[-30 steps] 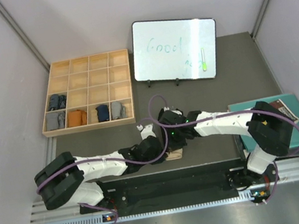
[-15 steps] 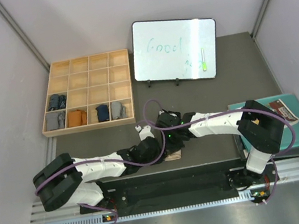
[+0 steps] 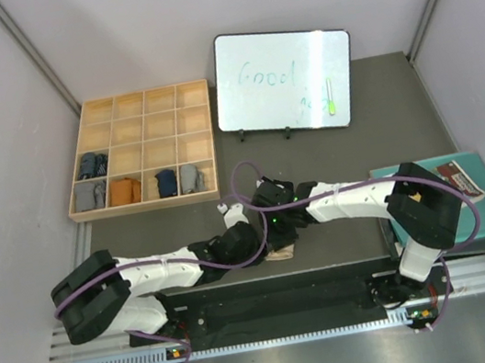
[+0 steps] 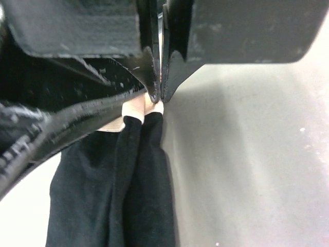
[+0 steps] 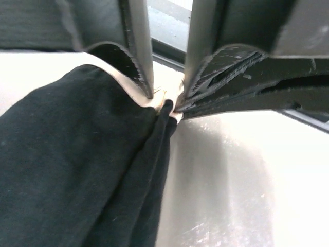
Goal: Roll the underwear
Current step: Fold the underwear at the center of the board.
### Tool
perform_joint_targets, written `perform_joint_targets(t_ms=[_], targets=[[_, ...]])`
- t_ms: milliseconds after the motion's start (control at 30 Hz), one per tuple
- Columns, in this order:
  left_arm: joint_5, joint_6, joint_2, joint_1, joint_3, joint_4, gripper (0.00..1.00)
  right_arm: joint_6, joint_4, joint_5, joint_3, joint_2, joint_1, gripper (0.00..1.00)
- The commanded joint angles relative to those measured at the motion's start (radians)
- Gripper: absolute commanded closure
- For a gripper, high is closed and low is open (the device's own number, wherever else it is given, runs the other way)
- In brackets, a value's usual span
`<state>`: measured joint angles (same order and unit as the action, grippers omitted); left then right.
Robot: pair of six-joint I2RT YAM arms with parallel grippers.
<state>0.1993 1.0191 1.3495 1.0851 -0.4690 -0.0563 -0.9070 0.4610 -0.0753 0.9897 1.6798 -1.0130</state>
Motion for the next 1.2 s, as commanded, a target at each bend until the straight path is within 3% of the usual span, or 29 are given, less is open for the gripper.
perform_joint_targets(t_ms=[0, 133, 500, 800, 967, 1167], targets=[[0.037, -0.031, -0.038, -0.004, 0.009, 0.029, 1.0, -0.001, -0.051, -0.027, 0.038, -0.041, -0.044, 0.65], [0.041, -0.037, -0.075, -0.004, 0.007, 0.047, 1.0, 0.01, -0.031, 0.0, 0.063, -0.083, -0.044, 0.56], [0.054, -0.027, -0.245, -0.004, 0.017, 0.162, 0.99, 0.016, 0.076, 0.095, 0.049, -0.247, -0.003, 0.44], [0.066, -0.022, -0.362, -0.004, 0.024, 0.268, 0.72, -0.018, 0.035, 0.1, -0.14, -0.393, 0.099, 0.39], [0.08, -0.031, -0.355, -0.004, -0.005, 0.25, 0.5, -0.03, -0.016, 0.08, -0.177, -0.362, 0.106, 0.4], [0.065, -0.068, -0.256, -0.004, -0.063, 0.193, 0.43, -0.043, -0.07, 0.043, -0.207, -0.307, 0.106, 0.41]])
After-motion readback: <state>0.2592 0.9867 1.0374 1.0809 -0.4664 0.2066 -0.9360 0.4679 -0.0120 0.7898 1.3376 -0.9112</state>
